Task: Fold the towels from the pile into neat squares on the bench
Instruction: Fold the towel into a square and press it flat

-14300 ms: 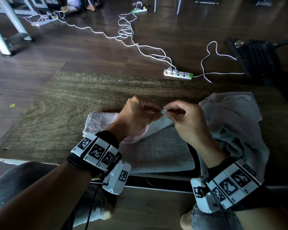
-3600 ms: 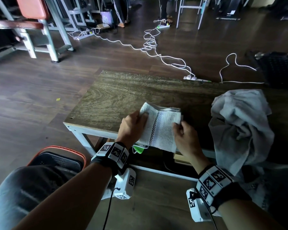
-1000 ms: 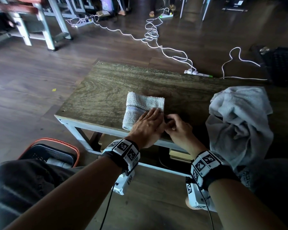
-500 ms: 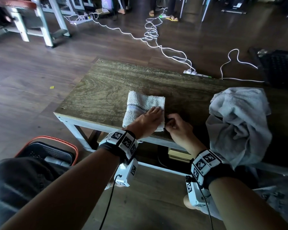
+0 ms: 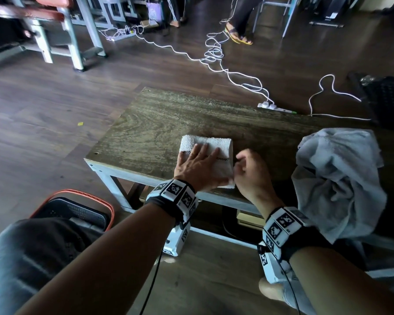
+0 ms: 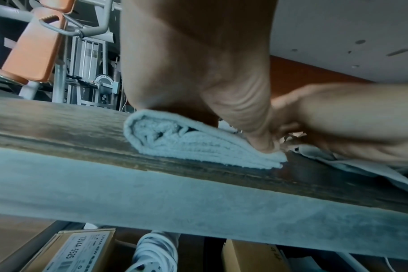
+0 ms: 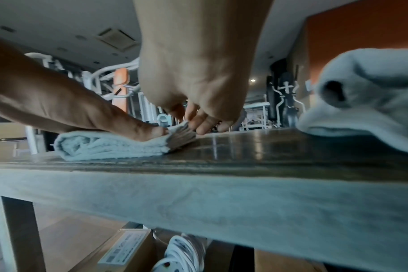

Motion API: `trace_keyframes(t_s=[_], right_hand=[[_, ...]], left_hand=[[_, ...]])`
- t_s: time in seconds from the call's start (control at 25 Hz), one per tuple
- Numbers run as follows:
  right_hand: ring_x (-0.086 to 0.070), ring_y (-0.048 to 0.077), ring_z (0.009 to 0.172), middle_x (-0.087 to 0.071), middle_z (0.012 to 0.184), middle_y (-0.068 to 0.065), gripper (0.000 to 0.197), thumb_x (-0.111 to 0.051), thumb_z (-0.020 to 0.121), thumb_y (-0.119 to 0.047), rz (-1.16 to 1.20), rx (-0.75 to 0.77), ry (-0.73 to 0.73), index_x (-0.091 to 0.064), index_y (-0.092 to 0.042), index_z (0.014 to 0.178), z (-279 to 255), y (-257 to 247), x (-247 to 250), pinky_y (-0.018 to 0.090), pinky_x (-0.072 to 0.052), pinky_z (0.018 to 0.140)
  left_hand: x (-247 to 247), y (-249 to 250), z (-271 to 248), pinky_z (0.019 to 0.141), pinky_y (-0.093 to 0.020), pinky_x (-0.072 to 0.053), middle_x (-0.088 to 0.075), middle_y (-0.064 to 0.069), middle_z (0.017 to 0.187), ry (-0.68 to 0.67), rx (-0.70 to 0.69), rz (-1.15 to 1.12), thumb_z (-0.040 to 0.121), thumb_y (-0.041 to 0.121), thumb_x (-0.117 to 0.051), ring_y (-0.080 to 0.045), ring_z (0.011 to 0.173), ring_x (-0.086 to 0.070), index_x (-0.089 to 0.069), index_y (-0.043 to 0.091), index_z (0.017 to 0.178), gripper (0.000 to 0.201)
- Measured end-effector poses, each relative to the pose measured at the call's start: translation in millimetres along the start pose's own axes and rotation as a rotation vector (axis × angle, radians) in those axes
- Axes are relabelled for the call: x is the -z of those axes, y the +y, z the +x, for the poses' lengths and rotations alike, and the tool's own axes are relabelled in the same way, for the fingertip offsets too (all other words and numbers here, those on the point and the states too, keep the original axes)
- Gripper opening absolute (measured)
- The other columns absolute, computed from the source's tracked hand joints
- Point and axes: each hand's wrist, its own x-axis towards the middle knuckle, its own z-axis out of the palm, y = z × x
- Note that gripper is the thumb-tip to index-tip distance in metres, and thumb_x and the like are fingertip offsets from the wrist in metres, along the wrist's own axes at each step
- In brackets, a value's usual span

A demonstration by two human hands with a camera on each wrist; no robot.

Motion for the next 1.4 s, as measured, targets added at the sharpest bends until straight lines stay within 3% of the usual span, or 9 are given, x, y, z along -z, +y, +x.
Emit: trace_keyframes(t_s=[0.12, 0.28, 0.4, 0.48, 0.56, 0.6, 0.68, 0.8, 1.4], right_hand=[[-0.062, 0.022, 0.101, -0.067, 0.107, 0.009, 0.020, -0.053, 0.093, -0.012, 0.084, 0.245, 0.062, -0.060, -0.009, 0.111, 21.9, -33.2, -23.5, 0.033, -0.050, 0.090], [-0.054, 0.021, 0.119, -0.064, 0.125, 0.012, 0.036, -0.054, 0.099, -0.020, 0.097, 0.218, -0.108, -0.059, -0.007, 0.131, 39.4, -45.9, -52.6, 0.017, -0.035, 0.103], [-0.052, 0.030, 0.127, -0.058, 0.132, 0.018, 0.041, -0.047, 0.102, -0.027, 0.087, 0.287, -0.157, -0.052, -0.004, 0.136, 40.7, -27.7, -60.3, 0.038, -0.037, 0.111], [-0.051, 0.036, 0.129, -0.054, 0.137, 0.023, 0.051, -0.030, 0.105, -0.035, -0.080, 0.416, -0.174, -0.046, -0.001, 0.139, 40.6, -17.9, -66.4, 0.047, -0.037, 0.112], [-0.050, 0.038, 0.131, -0.051, 0.141, 0.025, 0.055, -0.024, 0.101, -0.033, -0.245, 0.444, -0.251, -0.047, 0.001, 0.138, 39.1, -17.2, -70.7, 0.049, -0.036, 0.112], [-0.049, 0.038, 0.131, -0.051, 0.141, 0.024, 0.053, -0.027, 0.099, -0.030, -0.301, 0.473, -0.250, -0.048, 0.000, 0.137, 39.0, -15.6, -73.0, 0.050, -0.037, 0.111], [-0.045, 0.030, 0.136, -0.049, 0.145, 0.015, 0.057, -0.025, 0.097, -0.034, -0.259, 0.445, -0.236, -0.045, -0.005, 0.142, 39.5, -14.1, -72.8, 0.045, -0.032, 0.115], [-0.038, 0.020, 0.142, -0.045, 0.151, 0.009, 0.065, -0.020, 0.096, -0.043, -0.070, 0.338, -0.199, -0.043, -0.008, 0.146, 42.8, -9.6, -69.6, 0.035, -0.022, 0.120], [0.003, 0.014, 0.152, -0.003, 0.166, -0.004, 0.060, -0.018, 0.103, -0.040, -0.352, 0.147, -0.230, -0.009, -0.018, 0.158, 34.0, -12.1, -68.3, 0.040, -0.002, 0.124]], left_hand=[[1.9, 2.7, -4.1, 0.120, -0.053, 0.003, 0.010, 0.007, 0.163, 0.008, 0.004, -0.039, 0.071, 0.083, -0.045, -0.016, 0.150, 0.012, 0.007, 0.035, 0.153, 0.108], [-3.8, 4.3, -8.2, 0.121, -0.050, 0.005, 0.012, 0.009, 0.162, 0.053, 0.004, -0.030, 0.075, 0.076, -0.044, -0.014, 0.149, 0.016, 0.012, 0.030, 0.153, 0.106], [4.1, -9.3, -7.6, 0.121, -0.048, 0.007, 0.008, 0.008, 0.162, -0.061, -0.092, -0.115, 0.072, 0.072, -0.056, -0.013, 0.148, 0.017, -0.001, 0.027, 0.155, 0.109], [18.6, -24.6, -7.7, 0.117, -0.026, -0.023, -0.043, 0.006, 0.146, -0.115, -0.150, -0.386, 0.076, 0.046, -0.060, -0.018, 0.142, -0.026, -0.048, 0.019, 0.141, 0.071], [23.7, -32.4, -2.6, 0.078, -0.006, -0.043, -0.070, 0.007, 0.089, 0.178, -0.055, -0.773, 0.073, 0.024, -0.054, -0.016, 0.099, -0.060, -0.071, 0.015, 0.101, 0.034], [21.2, -32.1, 1.9, 0.077, -0.008, -0.045, -0.073, 0.005, 0.091, 0.373, -0.022, -0.800, 0.075, 0.025, -0.048, -0.014, 0.095, -0.063, -0.073, 0.016, 0.100, 0.036], [8.9, -28.8, 11.7, 0.102, -0.029, -0.043, -0.064, 0.000, 0.127, 0.534, -0.044, -0.616, 0.084, 0.032, -0.036, -0.018, 0.121, -0.056, -0.066, 0.018, 0.122, 0.050], [-16.7, -29.3, 18.1, 0.114, -0.051, -0.025, -0.036, 0.009, 0.154, 0.397, -0.050, -0.475, 0.090, 0.038, -0.021, -0.018, 0.147, -0.023, -0.037, 0.026, 0.148, 0.061], [-12.4, -43.1, 12.4, 0.119, -0.053, 0.001, 0.011, 0.018, 0.161, 0.144, 0.078, -0.246, 0.099, 0.059, -0.016, -0.022, 0.150, 0.011, 0.002, 0.049, 0.150, 0.055]])
